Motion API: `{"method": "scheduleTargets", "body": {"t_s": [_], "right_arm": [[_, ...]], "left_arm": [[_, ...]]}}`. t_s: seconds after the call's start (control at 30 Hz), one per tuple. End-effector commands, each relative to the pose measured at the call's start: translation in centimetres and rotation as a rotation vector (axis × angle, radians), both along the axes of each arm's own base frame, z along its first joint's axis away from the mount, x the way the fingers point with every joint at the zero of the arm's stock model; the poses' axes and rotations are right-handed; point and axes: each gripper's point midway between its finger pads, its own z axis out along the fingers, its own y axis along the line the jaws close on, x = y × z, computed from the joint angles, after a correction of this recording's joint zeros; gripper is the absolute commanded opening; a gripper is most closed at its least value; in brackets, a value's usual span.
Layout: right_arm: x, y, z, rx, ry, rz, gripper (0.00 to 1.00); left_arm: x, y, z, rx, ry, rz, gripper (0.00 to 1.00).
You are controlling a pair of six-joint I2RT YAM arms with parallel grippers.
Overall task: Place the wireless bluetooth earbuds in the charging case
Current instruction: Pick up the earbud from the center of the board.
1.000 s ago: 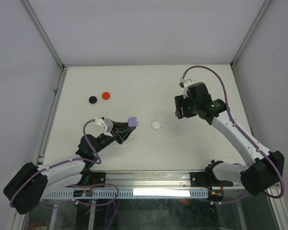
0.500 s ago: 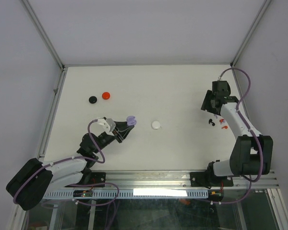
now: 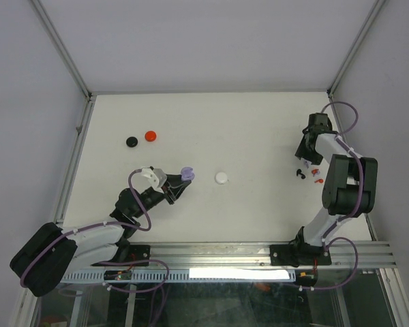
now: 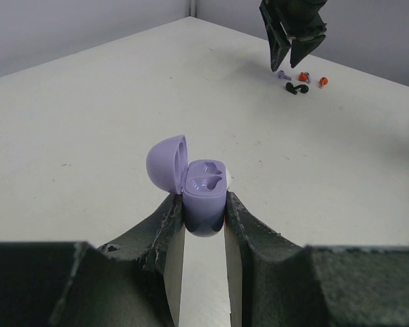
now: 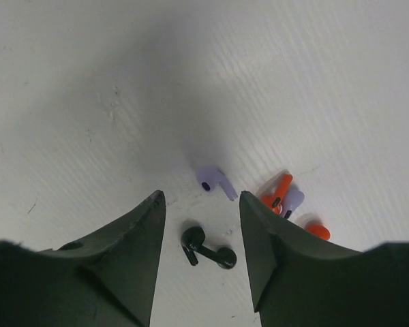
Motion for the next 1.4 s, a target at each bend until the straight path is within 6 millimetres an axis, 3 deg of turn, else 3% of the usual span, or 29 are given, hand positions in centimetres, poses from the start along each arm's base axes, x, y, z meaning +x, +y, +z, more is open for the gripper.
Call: {"method": "scheduleTargets", "body": {"t_s": [0.0,0.3,0.73,1.13,1.37], "right_arm": [[3.1,-1.1,0.8,0.009,-0.067,0.016,0.50],[2.4,-0.3,-1.6,0.093,0.016,0.044,0.45],[1.4,0.6,-1.5,0.141,0.091,0.059,0.42],[1.5,-0.3,-2.6,0.096,0.133,0.077,0.38],[1.4,-0.2,-3.0,0.107,0.157,0.091,0.30]], "left_arm": [[0.0,-0.4,0.8,0.003,-0.039,-0.027,0.00],[0.0,-0.7,0.3,0.018,-0.026,-0.043,0.00],[-0.1,-1.4,-0.2,0.030,-0.003,-0.075,0.00],[-0.1,-1.5,-0.3,0.034,0.002,-0.086,0.00],[-0.2,-1.7,-0.4,0.036,0.005,-0.095,0.00]]}}
